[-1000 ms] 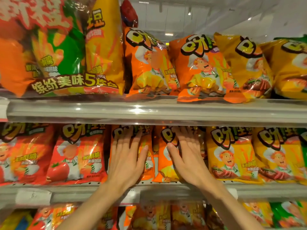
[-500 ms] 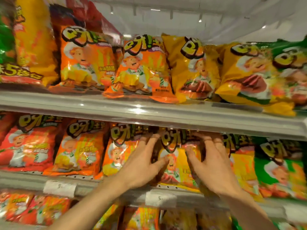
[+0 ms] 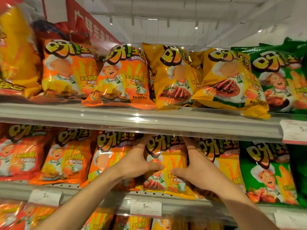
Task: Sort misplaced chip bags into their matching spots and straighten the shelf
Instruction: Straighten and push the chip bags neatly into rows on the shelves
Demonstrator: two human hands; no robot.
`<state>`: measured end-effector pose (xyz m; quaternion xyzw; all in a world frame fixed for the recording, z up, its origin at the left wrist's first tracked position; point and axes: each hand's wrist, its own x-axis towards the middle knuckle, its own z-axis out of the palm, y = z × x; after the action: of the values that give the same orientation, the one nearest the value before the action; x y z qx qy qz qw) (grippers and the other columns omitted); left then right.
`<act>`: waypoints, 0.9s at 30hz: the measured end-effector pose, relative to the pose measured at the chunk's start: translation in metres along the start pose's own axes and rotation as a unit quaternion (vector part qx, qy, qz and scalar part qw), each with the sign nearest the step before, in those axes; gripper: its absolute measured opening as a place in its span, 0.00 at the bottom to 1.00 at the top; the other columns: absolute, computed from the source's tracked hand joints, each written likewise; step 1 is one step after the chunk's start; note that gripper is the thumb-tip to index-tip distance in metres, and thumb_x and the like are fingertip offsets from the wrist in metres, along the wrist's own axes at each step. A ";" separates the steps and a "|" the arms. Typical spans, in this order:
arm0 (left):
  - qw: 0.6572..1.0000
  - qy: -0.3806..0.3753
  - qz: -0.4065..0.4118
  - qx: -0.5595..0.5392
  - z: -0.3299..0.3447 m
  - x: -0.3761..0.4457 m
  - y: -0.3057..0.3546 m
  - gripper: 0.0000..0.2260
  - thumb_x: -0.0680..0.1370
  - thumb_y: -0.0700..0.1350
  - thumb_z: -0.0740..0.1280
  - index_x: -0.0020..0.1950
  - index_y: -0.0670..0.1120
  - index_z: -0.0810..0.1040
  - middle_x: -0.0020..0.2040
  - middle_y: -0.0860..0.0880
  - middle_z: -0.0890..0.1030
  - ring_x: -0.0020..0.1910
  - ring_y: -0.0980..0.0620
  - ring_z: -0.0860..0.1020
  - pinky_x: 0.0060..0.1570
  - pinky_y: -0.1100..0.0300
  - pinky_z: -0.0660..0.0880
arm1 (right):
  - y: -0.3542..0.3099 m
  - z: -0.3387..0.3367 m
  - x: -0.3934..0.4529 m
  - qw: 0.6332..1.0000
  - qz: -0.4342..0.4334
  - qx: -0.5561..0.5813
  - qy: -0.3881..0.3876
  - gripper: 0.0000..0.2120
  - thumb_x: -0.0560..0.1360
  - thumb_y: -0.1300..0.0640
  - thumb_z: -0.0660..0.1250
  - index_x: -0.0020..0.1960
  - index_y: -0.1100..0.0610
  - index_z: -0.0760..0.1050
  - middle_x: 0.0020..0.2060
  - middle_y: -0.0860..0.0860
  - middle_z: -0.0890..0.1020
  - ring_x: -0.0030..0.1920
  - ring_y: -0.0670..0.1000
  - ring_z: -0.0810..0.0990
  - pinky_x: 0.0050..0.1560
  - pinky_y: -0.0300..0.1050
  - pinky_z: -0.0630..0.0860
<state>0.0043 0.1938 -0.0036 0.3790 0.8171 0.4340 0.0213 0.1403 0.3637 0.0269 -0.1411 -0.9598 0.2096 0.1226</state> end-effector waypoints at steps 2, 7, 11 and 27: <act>1.000 0.009 -0.005 -0.005 -0.002 -0.002 -0.001 0.40 0.64 0.59 0.81 0.70 0.64 0.64 0.61 0.59 0.77 0.60 0.59 0.76 0.59 0.60 0.75 | 0.001 -0.002 0.002 0.999 0.008 0.035 -0.020 0.38 0.68 0.40 0.75 0.71 0.51 0.63 0.60 0.49 0.73 0.59 0.50 0.75 0.58 0.45 0.75; 0.999 0.002 -0.020 0.039 -0.008 -0.001 0.004 0.37 0.63 0.62 0.80 0.67 0.63 0.65 0.61 0.57 0.76 0.58 0.55 0.76 0.55 0.59 0.77 | -0.003 -0.005 0.002 0.996 0.023 0.085 -0.033 0.29 0.67 0.45 0.78 0.62 0.50 0.68 0.61 0.58 0.77 0.58 0.57 0.79 0.58 0.57 0.78; 0.998 -0.009 -0.035 0.043 -0.010 0.002 0.002 0.43 0.62 0.65 0.78 0.71 0.62 0.61 0.65 0.54 0.75 0.62 0.53 0.75 0.57 0.57 0.75 | -0.003 -0.003 0.001 0.999 0.031 0.028 -0.035 0.32 0.70 0.39 0.74 0.66 0.51 0.66 0.59 0.48 0.73 0.55 0.48 0.74 0.55 0.43 0.74; 0.871 0.244 0.042 0.424 -0.017 -0.044 -0.052 0.23 0.82 0.59 0.54 0.73 0.49 0.72 0.71 0.41 0.74 0.73 0.42 0.67 0.72 0.45 0.57 | -0.043 0.069 0.010 0.963 -0.080 -0.198 0.167 0.24 0.79 0.40 0.54 0.65 0.53 0.77 0.53 0.57 0.84 0.56 0.61 0.81 0.64 0.66 0.68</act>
<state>-0.0016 0.1366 -0.0439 0.2674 0.8853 0.1245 -0.3594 0.1013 0.3044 -0.0139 -0.1185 -0.9561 -0.0215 0.2672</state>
